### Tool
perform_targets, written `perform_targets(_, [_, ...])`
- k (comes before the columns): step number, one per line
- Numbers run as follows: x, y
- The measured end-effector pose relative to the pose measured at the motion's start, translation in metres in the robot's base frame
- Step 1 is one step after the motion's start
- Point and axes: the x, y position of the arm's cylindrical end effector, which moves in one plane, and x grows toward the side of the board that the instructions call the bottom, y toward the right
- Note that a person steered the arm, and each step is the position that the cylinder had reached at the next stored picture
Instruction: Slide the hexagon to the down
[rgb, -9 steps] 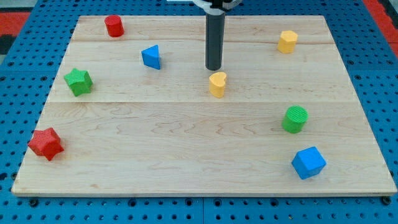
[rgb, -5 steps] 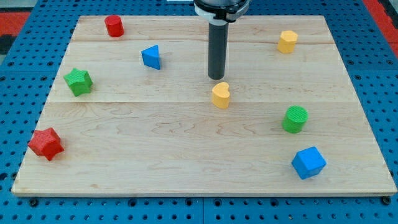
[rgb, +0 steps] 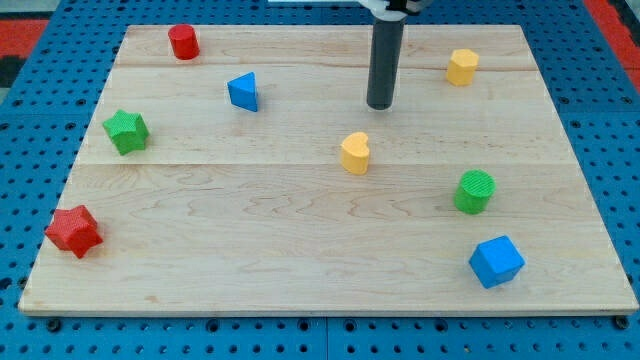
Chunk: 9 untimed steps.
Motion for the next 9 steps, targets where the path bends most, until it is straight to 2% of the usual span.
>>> perform_targets(1, [-0.005, 0.012])
perform_targets(2, [-0.027, 0.032])
perform_targets(3, [-0.054, 0.041])
perform_targets(4, [-0.096, 0.026])
perform_targets(5, [-0.115, 0.082])
perform_targets(6, [-0.098, 0.101])
perform_targets(8, [-0.021, 0.091])
perform_targets(9, [-0.06, 0.086])
